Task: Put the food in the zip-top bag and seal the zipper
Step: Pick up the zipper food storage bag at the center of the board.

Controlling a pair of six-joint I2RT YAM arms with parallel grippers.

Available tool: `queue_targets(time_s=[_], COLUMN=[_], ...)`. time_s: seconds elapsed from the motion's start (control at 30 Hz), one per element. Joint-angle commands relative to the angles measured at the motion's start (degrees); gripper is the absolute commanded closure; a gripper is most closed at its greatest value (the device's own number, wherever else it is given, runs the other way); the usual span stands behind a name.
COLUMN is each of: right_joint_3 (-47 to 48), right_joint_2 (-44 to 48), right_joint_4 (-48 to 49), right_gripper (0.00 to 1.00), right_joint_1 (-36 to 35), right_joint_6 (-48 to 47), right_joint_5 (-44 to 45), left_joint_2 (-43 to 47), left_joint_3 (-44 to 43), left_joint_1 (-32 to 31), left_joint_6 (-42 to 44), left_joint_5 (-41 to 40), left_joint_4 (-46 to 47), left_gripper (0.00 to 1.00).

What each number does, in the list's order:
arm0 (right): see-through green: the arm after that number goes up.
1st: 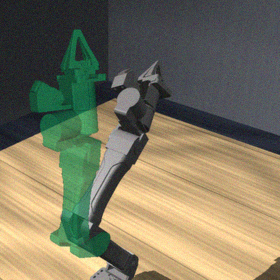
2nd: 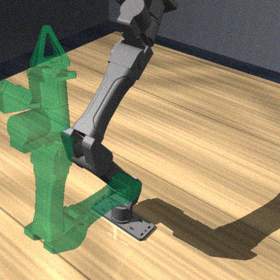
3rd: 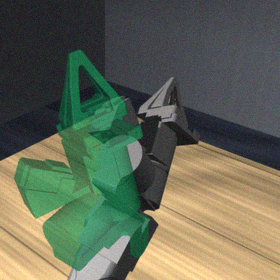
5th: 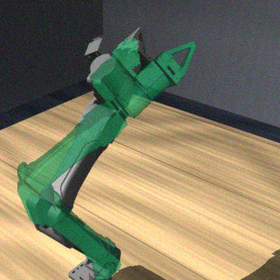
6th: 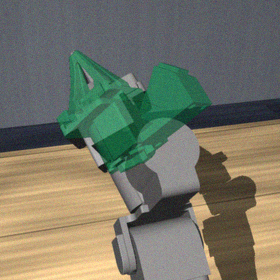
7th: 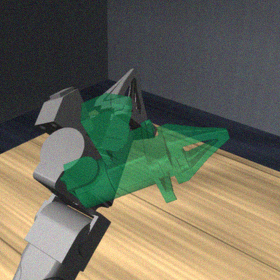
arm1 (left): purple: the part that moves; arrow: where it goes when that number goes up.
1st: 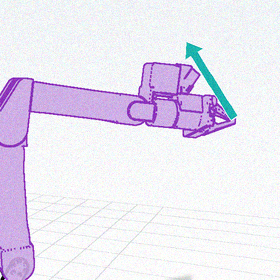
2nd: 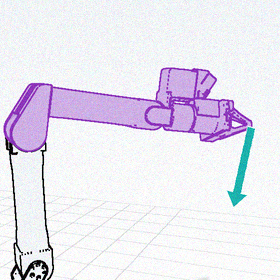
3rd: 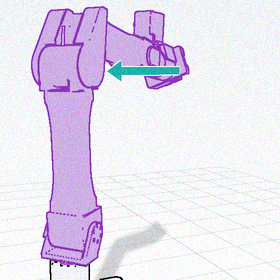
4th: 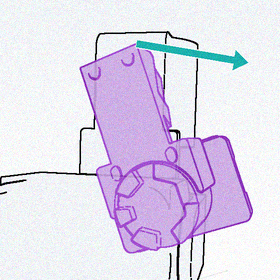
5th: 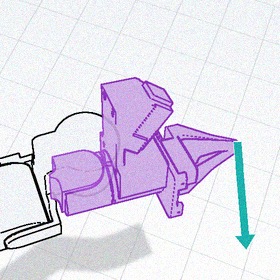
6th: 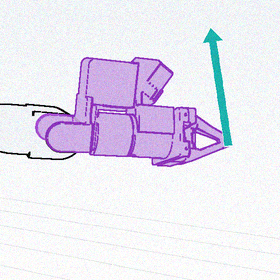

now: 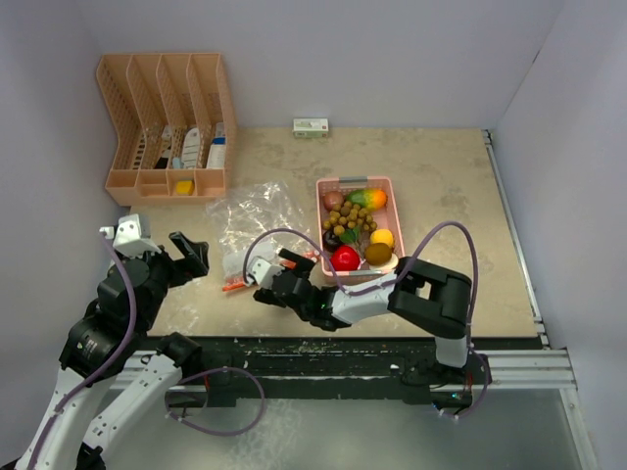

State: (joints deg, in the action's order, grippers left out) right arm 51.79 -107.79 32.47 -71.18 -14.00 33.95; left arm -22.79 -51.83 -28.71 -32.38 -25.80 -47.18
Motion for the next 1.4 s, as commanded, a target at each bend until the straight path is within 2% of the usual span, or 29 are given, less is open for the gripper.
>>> queue_targets(time_s=[0.0,0.53,0.8,1.1,1.37], right_joint_3=[1.9,3.9,4.8,5.4,9.6], right_joint_2=[-0.3,-5.0,-8.3,-6.3,-12.6], right_joint_4=[9.3,14.5,20.9,26.7,34.0], right_gripper=[0.02,0.04,0.04,0.05,0.05], right_joint_1=[0.4,4.6,4.8,4.8,4.9], right_joint_6=[-2.7,-4.0,-10.1,-10.8,-17.8], right_joint_5=[4.8,1.7,3.0,4.2,5.0], left_joint_2=[0.2,0.5,-0.1,-0.9,-0.7], left_joint_3=[0.1,1.0,1.2,1.3,1.0], left_joint_1=[-0.3,-0.3,-0.3,-0.3,-0.3], left_joint_6=[0.0,0.3,0.5,0.6,1.0], left_joint_5=[-0.4,-1.0,-1.0,-1.0,-0.8], left_joint_4=[2.0,1.3,1.5,1.7,1.2], left_gripper=[0.01,0.01,0.01,0.01,0.01])
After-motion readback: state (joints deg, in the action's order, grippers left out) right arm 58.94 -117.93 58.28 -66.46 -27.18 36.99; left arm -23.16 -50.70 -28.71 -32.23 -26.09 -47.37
